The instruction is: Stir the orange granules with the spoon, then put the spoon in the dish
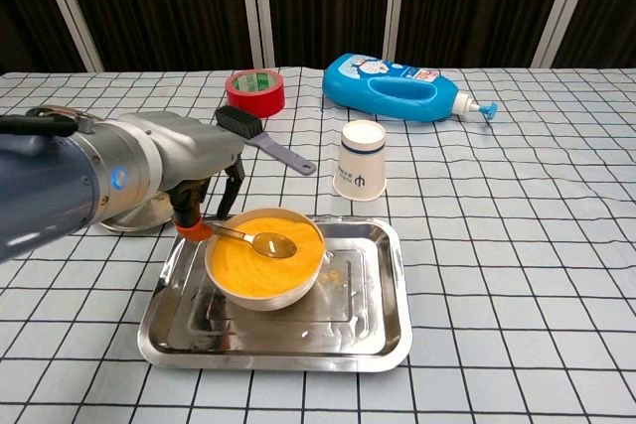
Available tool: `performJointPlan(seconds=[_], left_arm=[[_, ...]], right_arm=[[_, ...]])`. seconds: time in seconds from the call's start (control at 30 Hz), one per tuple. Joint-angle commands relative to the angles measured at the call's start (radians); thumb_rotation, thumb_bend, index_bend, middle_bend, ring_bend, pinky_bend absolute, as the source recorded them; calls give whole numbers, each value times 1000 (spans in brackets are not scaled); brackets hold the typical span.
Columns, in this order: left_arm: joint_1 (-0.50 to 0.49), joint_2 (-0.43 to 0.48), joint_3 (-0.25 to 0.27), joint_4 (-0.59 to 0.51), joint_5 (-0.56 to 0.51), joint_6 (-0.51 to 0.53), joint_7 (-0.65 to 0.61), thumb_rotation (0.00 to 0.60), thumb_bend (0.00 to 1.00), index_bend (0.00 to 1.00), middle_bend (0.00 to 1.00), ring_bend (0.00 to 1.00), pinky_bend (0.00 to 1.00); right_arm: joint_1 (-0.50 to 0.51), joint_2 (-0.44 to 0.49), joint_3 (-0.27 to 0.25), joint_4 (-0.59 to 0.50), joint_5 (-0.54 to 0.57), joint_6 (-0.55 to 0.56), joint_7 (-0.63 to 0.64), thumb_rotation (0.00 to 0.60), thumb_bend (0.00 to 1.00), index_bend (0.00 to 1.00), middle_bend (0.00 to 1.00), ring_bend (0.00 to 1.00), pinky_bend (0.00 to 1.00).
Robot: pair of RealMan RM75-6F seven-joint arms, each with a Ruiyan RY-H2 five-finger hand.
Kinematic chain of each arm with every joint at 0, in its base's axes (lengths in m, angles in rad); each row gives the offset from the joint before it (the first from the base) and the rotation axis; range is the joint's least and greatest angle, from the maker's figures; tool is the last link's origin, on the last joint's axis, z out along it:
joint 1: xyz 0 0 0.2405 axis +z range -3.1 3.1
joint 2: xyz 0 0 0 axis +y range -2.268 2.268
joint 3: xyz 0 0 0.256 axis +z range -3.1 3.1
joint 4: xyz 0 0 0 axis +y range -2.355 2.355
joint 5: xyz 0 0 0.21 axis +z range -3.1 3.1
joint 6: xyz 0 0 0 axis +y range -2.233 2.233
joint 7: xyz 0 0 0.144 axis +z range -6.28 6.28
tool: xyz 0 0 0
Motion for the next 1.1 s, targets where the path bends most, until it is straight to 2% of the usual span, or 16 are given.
performJointPlan(seconds=[0.03, 1.1], left_arm=[[-3, -5, 3, 1, -2, -1, -1, 600, 485, 469, 1000, 1000, 1000], [-21, -27, 8, 22, -10, 8, 2, 600, 494, 486, 1000, 1000, 1000]], right_arm=[[0, 0, 0, 0, 0, 0, 0, 600, 393, 0, 0, 0, 0], [0, 1, 0, -2, 0, 1, 2, 600, 393, 0, 0, 0, 0]])
